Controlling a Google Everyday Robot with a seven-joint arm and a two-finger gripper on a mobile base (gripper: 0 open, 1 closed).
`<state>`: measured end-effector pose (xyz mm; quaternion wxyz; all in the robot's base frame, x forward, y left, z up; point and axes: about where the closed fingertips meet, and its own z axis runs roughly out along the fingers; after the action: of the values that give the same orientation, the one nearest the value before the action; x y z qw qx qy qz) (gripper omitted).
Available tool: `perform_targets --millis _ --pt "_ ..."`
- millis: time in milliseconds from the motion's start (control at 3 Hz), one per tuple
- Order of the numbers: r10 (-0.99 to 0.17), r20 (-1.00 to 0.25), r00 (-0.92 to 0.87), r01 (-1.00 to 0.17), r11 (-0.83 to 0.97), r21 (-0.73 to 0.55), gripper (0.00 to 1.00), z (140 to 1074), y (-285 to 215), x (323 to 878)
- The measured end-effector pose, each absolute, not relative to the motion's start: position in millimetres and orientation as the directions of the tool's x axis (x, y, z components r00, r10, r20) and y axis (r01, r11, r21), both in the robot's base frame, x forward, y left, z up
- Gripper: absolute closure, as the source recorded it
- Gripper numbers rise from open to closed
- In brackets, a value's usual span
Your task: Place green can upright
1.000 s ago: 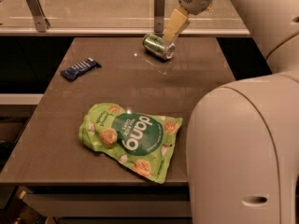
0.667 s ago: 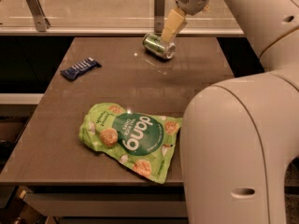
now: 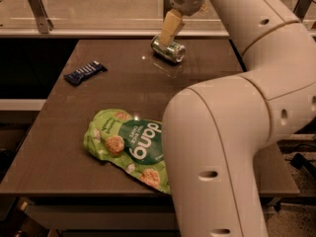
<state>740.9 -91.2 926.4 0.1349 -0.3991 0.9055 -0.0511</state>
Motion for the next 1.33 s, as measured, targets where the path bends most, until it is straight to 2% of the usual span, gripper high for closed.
perform_targets --millis 1333 --pt "-0.753 -0.206 -0.625 -0.737 0.656 -0.161 0.00 894 -66 767"
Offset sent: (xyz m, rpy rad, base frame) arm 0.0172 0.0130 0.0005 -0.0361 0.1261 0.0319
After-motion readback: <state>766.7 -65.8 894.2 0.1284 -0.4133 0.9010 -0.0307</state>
